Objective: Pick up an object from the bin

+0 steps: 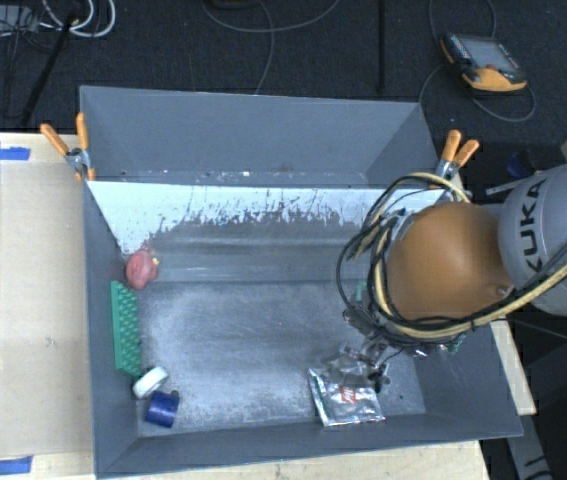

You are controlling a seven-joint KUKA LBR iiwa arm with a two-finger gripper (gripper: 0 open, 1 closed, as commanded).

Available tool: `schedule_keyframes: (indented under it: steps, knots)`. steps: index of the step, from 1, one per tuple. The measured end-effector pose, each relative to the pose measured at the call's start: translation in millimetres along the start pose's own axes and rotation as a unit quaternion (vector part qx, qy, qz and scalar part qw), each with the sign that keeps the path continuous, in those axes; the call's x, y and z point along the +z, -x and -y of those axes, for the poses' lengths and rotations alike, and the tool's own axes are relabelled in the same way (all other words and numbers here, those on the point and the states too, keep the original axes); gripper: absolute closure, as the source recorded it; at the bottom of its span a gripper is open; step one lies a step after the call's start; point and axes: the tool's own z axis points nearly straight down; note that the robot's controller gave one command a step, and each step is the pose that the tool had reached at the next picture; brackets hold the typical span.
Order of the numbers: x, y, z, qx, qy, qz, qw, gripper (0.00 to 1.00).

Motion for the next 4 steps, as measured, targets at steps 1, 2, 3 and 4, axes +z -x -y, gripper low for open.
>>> schedule_keyframes:
  steps: [1,2,3,4]
  knots:
    - [-126.0,1.8,20.2,-0.298,-0.001,0.0004,0.9545,1.0]
    - [-115.3,59.0,34.8,-0.395,0.002,0.0011,0.9186,1.0]
    - [-109.5,101.2,58.9,-0.578,0.002,0.0014,0.8158,1.0]
    - [-109.9,100.7,59.0,-0.577,0.002,0.001,0.8166,0.0]
